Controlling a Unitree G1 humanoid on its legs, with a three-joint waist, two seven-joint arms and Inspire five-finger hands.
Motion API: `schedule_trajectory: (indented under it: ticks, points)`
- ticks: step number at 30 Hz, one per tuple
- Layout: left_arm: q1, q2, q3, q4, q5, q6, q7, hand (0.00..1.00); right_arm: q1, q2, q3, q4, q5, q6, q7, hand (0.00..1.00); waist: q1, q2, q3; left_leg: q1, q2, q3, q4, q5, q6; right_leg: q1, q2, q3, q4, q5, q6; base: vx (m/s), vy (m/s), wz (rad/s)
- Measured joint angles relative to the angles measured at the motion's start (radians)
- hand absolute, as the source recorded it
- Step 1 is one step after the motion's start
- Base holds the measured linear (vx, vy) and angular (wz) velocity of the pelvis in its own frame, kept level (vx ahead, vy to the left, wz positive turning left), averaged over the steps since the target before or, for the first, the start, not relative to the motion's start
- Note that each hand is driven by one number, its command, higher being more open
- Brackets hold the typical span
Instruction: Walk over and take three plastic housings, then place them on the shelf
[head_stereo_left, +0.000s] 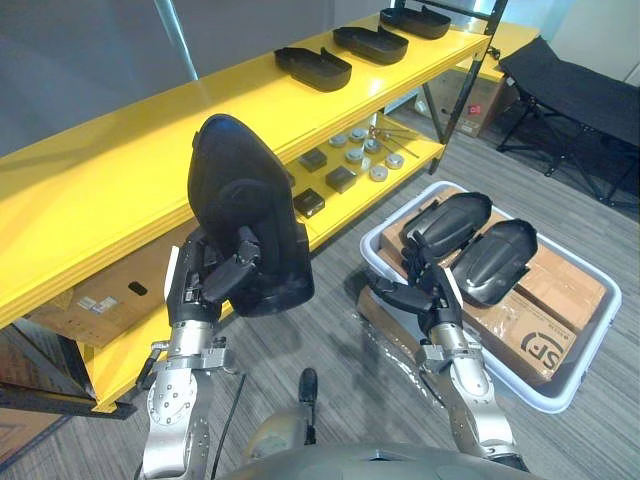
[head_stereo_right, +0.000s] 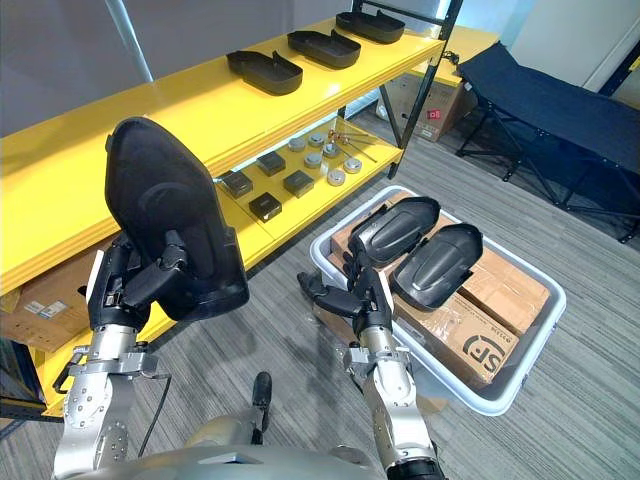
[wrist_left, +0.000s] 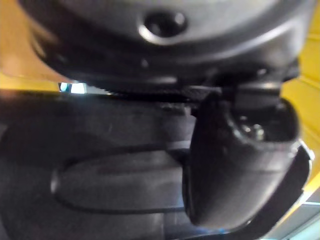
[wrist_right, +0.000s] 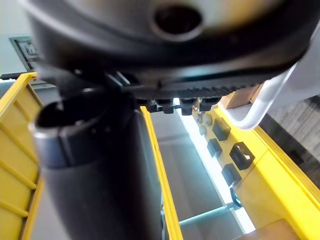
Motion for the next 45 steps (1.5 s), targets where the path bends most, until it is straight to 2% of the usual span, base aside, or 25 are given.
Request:
schedule_trajectory:
  ticks: [5, 6, 7, 8, 11, 13, 14, 15, 16, 17, 20, 22, 23, 25, 26, 27, 28, 29, 31, 33, 36, 37, 39, 40, 45]
  points:
    - [-0.016, -0.001, -0.003, 0.014, 0.0, 0.0, 0.021, 0.0, -0.011, -0.007, -0.001, -0.034, 0.002, -0.032, 0.005, 1.0, 0.007, 0.003, 0.032, 0.003, -0.014, -0.005, 0.0, -0.008, -0.003, -0.003, -0.015, -0.029, 0.047, -0.036, -0.003, -0.04, -0.032, 0.18]
    - [-0.017, -0.001, -0.004, 0.014, 0.0, 0.0, 0.017, 0.0, -0.01, -0.006, -0.006, -0.041, 0.002, -0.035, 0.004, 1.0, 0.006, -0.004, 0.037, 0.004, -0.021, 0.007, 0.001, -0.032, -0.016, 0.008, -0.029, -0.045, 0.041, -0.043, -0.013, -0.02, 0.003, 0.41]
    - [-0.02, 0.0, -0.003, 0.014, 0.0, 0.0, 0.014, 0.0, -0.011, -0.002, -0.012, -0.044, 0.002, -0.037, 0.002, 1.0, 0.006, -0.027, 0.046, 0.0, -0.022, 0.027, 0.017, -0.055, -0.004, 0.014, -0.047, -0.056, 0.038, -0.045, -0.015, 0.02, 0.005, 0.28]
    - [-0.024, -0.001, 0.002, 0.011, 0.0, 0.0, 0.006, 0.0, -0.013, 0.006, -0.024, -0.055, 0.003, -0.04, -0.003, 1.0, 0.017, -0.038, 0.057, -0.016, -0.029, 0.064, 0.107, -0.1, 0.047, 0.026, -0.071, -0.059, 0.043, -0.052, -0.005, 0.07, 0.006, 0.24]
    - [-0.025, -0.004, 0.037, 0.009, 0.0, 0.0, -0.013, 0.0, -0.01, 0.022, -0.056, -0.062, 0.006, -0.046, -0.02, 1.0, 0.033, -0.069, 0.062, -0.056, -0.056, 0.107, 0.303, -0.231, 0.049, 0.075, -0.108, -0.072, 0.079, -0.059, 0.028, 0.18, 0.041, 0.12]
    - [-0.031, -0.021, 0.058, 0.009, 0.001, 0.001, -0.013, 0.0, -0.011, 0.027, -0.082, -0.061, 0.006, -0.053, -0.024, 1.0, 0.013, -0.055, 0.064, -0.074, -0.068, 0.081, 0.362, -0.275, 0.066, -0.048, -0.14, 0.008, 0.343, 0.003, -0.071, 0.22, 0.122, 0.38]
    - [-0.028, -0.011, 0.065, 0.0, 0.007, 0.003, -0.016, 0.0, -0.004, 0.041, -0.103, -0.058, 0.005, -0.054, -0.029, 1.0, -0.003, -0.056, 0.067, -0.052, -0.065, 0.044, 0.345, -0.283, 0.074, -0.138, -0.147, 0.067, 0.508, 0.12, -0.115, 0.16, 0.104, 0.48]
    - [-0.028, -0.006, 0.066, -0.004, 0.007, 0.005, -0.016, 0.0, 0.002, 0.045, -0.111, -0.058, 0.006, -0.056, -0.03, 1.0, -0.012, -0.057, 0.07, -0.034, -0.065, 0.032, 0.328, -0.283, 0.076, -0.169, -0.147, 0.093, 0.568, 0.144, -0.103, 0.23, 0.068, 0.55]
    - [-0.028, -0.002, 0.074, -0.007, 0.005, 0.005, -0.011, 0.0, 0.007, 0.044, -0.119, -0.058, 0.007, -0.062, -0.028, 1.0, -0.021, -0.052, 0.074, -0.004, -0.061, 0.007, 0.297, -0.285, 0.084, -0.214, -0.127, 0.126, 0.571, 0.076, -0.072, 0.25, 0.031, 0.3]
    - [-0.029, -0.001, 0.078, -0.007, 0.003, 0.006, 0.003, 0.0, 0.003, 0.042, -0.123, -0.059, 0.007, -0.078, -0.018, 1.0, -0.02, -0.051, 0.076, 0.022, -0.053, -0.003, 0.276, -0.289, 0.088, -0.253, -0.104, 0.144, 0.503, 0.041, -0.07, 0.25, 0.04, 0.19]
    - [-0.035, -0.003, 0.059, -0.006, 0.003, 0.009, 0.038, 0.0, 0.027, 0.043, -0.135, -0.101, 0.008, -0.099, 0.012, 1.0, -0.026, -0.03, 0.089, 0.072, -0.047, -0.045, 0.271, -0.322, 0.09, -0.354, -0.025, 0.221, 0.319, 0.048, -0.059, 0.24, 0.033, 0.3]
    - [-0.03, -0.005, 0.03, -0.008, 0.004, 0.008, 0.042, 0.0, 0.089, 0.043, -0.136, -0.169, 0.01, -0.101, 0.028, 1.0, -0.037, -0.017, 0.092, 0.107, -0.046, -0.085, 0.277, -0.342, 0.077, -0.369, 0.017, 0.282, 0.198, 0.078, -0.016, 0.24, -0.045, 0.74]
    - [-0.022, -0.01, 0.012, -0.011, 0.004, 0.008, 0.043, 0.0, 0.13, 0.043, -0.132, -0.214, 0.01, -0.102, 0.046, 1.0, -0.04, -0.02, 0.09, 0.126, -0.05, -0.11, 0.284, -0.36, 0.06, -0.365, 0.027, 0.306, 0.136, 0.097, -0.004, 0.31, -0.093, 0.96]
    - [-0.011, -0.018, 0.003, -0.025, 0.003, 0.008, 0.046, 0.0, 0.165, 0.043, -0.12, -0.263, 0.013, -0.118, 0.067, 1.0, -0.042, -0.039, 0.077, 0.143, -0.062, -0.141, 0.296, -0.394, 0.05, -0.356, 0.026, 0.325, 0.091, 0.141, -0.013, 0.27, -0.124, 0.71]
    - [-0.009, -0.018, -0.001, -0.04, -0.001, 0.008, 0.051, 0.0, 0.171, 0.043, -0.105, -0.288, 0.03, -0.129, 0.079, 1.0, -0.046, -0.065, 0.063, 0.139, -0.059, -0.115, 0.321, -0.441, 0.049, -0.325, 0.014, 0.328, 0.043, 0.191, -0.029, 0.33, -0.233, 0.75]
    - [-0.008, -0.017, -0.001, -0.054, -0.001, 0.007, 0.06, 0.0, 0.172, 0.043, -0.091, -0.3, 0.029, -0.146, 0.081, 1.0, -0.045, -0.1, 0.049, 0.138, -0.034, -0.004, 0.36, -0.48, 0.026, -0.266, -0.024, 0.316, -0.004, 0.276, -0.044, 0.34, -0.285, 0.65]
    - [-0.013, -0.025, -0.002, -0.045, -0.001, 0.005, 0.062, 0.0, 0.157, 0.031, -0.092, -0.295, 0.029, -0.153, 0.083, 1.0, -0.037, -0.102, 0.043, 0.138, -0.015, 0.017, 0.393, -0.502, 0.017, -0.242, -0.026, 0.3, -0.018, 0.27, 0.02, 0.32, -0.313, 0.46]
    - [-0.004, -0.058, -0.007, -0.043, -0.005, 0.008, 0.075, 0.0, 0.134, 0.009, -0.095, -0.297, 0.031, -0.153, 0.085, 1.0, -0.028, -0.057, 0.031, 0.122, 0.035, 0.039, 0.446, -0.524, -0.009, -0.214, 0.007, 0.259, -0.024, 0.269, -0.005, 0.3, -0.239, 0.56]
    - [0.0, -0.068, -0.026, -0.046, -0.009, 0.007, 0.076, 0.0, 0.123, 0.001, -0.112, -0.3, 0.048, -0.158, 0.087, 1.0, -0.042, -0.039, 0.019, 0.12, 0.055, 0.059, 0.445, -0.502, -0.035, -0.188, 0.01, 0.211, -0.033, 0.253, -0.026, 0.29, -0.158, 0.74]
    - [0.014, -0.068, -0.032, -0.047, -0.008, 0.007, 0.081, 0.0, 0.109, -0.007, -0.128, -0.298, 0.056, -0.158, 0.095, 1.0, -0.035, -0.025, 0.011, 0.127, 0.068, 0.07, 0.457, -0.491, -0.035, -0.154, 0.022, 0.197, -0.05, 0.238, -0.039, 0.24, -0.116, 0.43]
    - [0.015, -0.067, -0.022, -0.034, -0.006, 0.007, 0.088, 0.0, 0.097, -0.008, -0.131, -0.281, 0.089, -0.158, 0.099, 1.0, -0.018, -0.031, 0.019, 0.067, 0.082, 0.092, 0.643, -0.504, -0.041, -0.066, 0.018, 0.191, -0.118, 0.237, -0.041, 0.2, -0.067, 0.14]
    - [0.015, -0.063, -0.017, -0.027, 0.0, 0.006, 0.086, 0.0, 0.076, -0.006, -0.142, -0.252, 0.089, -0.161, 0.101, 1.0, -0.015, -0.037, 0.022, 0.053, 0.108, 0.108, 0.631, -0.529, -0.029, -0.038, 0.013, 0.19, -0.132, 0.237, -0.041, 0.15, 0.007, 0.06]
    - [0.01, -0.06, -0.018, -0.026, 0.001, 0.004, 0.075, 0.0, 0.053, -0.008, -0.169, -0.216, 0.088, -0.164, 0.097, 1.0, -0.021, -0.016, 0.017, 0.036, 0.18, 0.136, 0.525, -0.503, -0.051, -0.026, 0.014, 0.186, -0.137, 0.233, -0.04, 0.14, 0.198, -0.03]
    - [-0.057, -0.031, -0.032, 0.003, 0.004, -0.013, 0.061, 0.0, 0.045, -0.004, -0.205, -0.198, 0.088, -0.167, 0.083, 1.0, -0.05, -0.021, 0.021, 0.058, 0.134, 0.178, 0.36, -0.347, -0.056, -0.036, -0.061, 0.236, -0.134, 0.193, 0.014, 0.1, 0.426, -0.13]
    - [-0.072, -0.005, -0.04, 0.003, 0.004, -0.014, 0.036, 0.0, 0.039, 0.001, -0.203, -0.202, 0.087, -0.167, 0.076, 1.0, -0.062, -0.029, 0.022, 0.075, 0.117, 0.202, 0.337, -0.339, -0.049, -0.051, -0.079, 0.254, -0.137, 0.202, 0.027, -0.02, 0.126, -0.1]
